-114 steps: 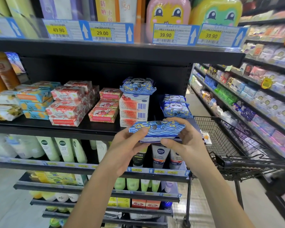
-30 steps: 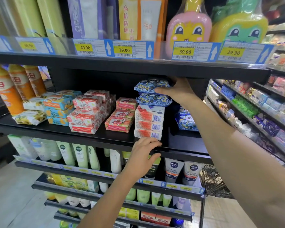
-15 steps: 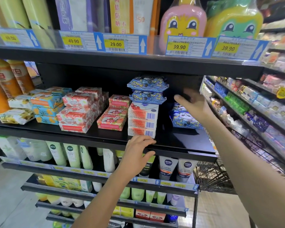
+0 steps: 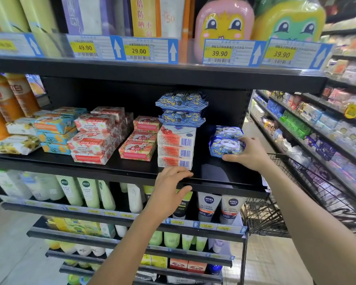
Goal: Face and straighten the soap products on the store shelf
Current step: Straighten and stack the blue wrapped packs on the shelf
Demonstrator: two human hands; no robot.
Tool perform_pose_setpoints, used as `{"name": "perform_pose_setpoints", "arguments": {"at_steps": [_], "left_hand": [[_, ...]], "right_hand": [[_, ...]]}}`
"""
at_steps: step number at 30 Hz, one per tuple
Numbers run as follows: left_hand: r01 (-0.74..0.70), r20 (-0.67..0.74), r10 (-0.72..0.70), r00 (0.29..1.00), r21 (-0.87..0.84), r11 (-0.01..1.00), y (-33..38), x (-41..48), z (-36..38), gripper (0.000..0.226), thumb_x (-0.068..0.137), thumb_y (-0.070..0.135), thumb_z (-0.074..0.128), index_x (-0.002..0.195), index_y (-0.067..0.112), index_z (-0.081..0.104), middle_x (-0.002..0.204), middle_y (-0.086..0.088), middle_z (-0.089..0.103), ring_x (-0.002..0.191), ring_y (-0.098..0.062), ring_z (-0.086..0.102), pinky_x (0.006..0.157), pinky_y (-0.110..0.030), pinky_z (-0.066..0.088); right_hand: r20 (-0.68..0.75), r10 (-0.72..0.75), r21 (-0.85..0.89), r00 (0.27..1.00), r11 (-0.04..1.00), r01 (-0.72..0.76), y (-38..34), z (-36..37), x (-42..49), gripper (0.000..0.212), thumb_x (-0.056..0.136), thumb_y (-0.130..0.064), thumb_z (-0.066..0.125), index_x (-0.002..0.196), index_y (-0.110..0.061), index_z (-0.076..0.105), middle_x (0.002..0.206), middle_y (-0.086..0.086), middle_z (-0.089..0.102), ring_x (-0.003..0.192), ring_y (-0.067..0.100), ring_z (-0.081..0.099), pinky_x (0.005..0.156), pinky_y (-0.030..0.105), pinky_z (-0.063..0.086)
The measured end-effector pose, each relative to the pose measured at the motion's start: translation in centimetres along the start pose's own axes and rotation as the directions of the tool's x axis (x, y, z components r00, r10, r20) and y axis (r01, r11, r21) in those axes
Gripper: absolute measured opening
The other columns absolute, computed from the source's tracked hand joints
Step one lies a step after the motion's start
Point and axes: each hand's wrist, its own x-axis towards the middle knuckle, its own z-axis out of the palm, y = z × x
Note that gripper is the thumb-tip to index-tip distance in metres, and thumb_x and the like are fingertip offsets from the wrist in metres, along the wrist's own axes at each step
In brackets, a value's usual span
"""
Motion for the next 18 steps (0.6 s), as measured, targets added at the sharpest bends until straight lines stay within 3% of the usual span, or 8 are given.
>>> {"name": "perform_pose_setpoints", "arguments": {"at_steps": [3,6,9,12,15,18], "left_hand": [[0.005,0.006,-0.005,1.0,-0.004,1.0,0.1,0.0,0.0,0.037,0.095,0.022,0.071,0.132,0.025,0.067,0.127,0.015,0.058,0.125,-0.003,0.041,0.108,-0.014,0.018],[0.01,0.002,-0.01,1.0,-0.002,1.0,0.2,0.0,0.0,0.037,0.095,0.022,0.072,0.131,0.025,0.067,0.127,0.017,0.057,0.124,-0.003,0.041,0.108,-0.016,0.019],[0.024,0.004,-0.024,1.0,-0.013,1.0,0.3,0.0,0.0,0.037,0.095,0.021,0.072,0.131,0.025,0.067,0.124,0.019,0.056,0.124,-0.002,0.04,0.11,-0.019,0.021],[0.053,0.009,-0.052,0.999,-0.051,0.997,1.0,-0.3,-0.3,0.037,0.095,0.025,0.071,0.132,0.027,0.065,0.126,0.02,0.055,0.124,0.003,0.038,0.114,-0.024,0.025],[0.157,0.029,-0.154,0.988,-0.208,0.965,2.4,-0.5,-1.1,0.039,0.097,0.036,0.067,0.136,0.031,0.062,0.127,0.024,0.056,0.126,0.005,0.044,0.111,-0.023,0.033],[0.247,0.045,-0.254,0.966,-0.449,0.859,4.4,-0.7,-1.9,0.047,0.096,0.042,0.065,0.142,0.033,0.055,0.129,0.018,0.058,0.115,0.01,0.057,0.098,-0.016,0.047]], "right_hand": [[-0.053,-0.034,0.033,0.998,0.999,0.036,-0.2,0.0,-0.9,0.088,0.059,-0.052,0.095,0.13,-0.013,0.059,0.121,0.002,0.063,0.11,0.023,0.059,0.094,0.037,0.049],[-0.126,-0.027,0.066,0.992,0.997,0.035,-0.5,0.2,-2.7,0.082,0.061,-0.044,0.097,0.125,-0.007,0.062,0.117,0.007,0.066,0.105,0.025,0.061,0.086,0.035,0.047],[-0.162,-0.028,0.132,0.986,0.99,0.05,-0.4,0.6,-4.8,0.08,0.053,-0.05,0.098,0.117,-0.016,0.063,0.109,-0.001,0.067,0.096,0.016,0.062,0.074,0.028,0.044],[-0.204,-0.045,0.19,0.978,0.978,0.085,-0.6,0.9,-7.8,0.087,0.052,-0.047,0.099,0.124,-0.019,0.061,0.114,-0.005,0.063,0.099,0.011,0.06,0.076,0.022,0.045],[-0.243,-0.098,0.257,0.965,0.953,0.161,-1.4,1.3,-10.8,0.087,0.052,-0.035,0.102,0.127,-0.022,0.059,0.119,-0.004,0.061,0.1,0.001,0.058,0.078,0.014,0.046],[-0.285,-0.176,0.269,0.942,0.929,0.255,-2.1,1.7,-12.8,0.085,0.051,-0.03,0.102,0.123,-0.025,0.058,0.118,-0.008,0.057,0.107,-0.001,0.056,0.083,0.007,0.046]]}}
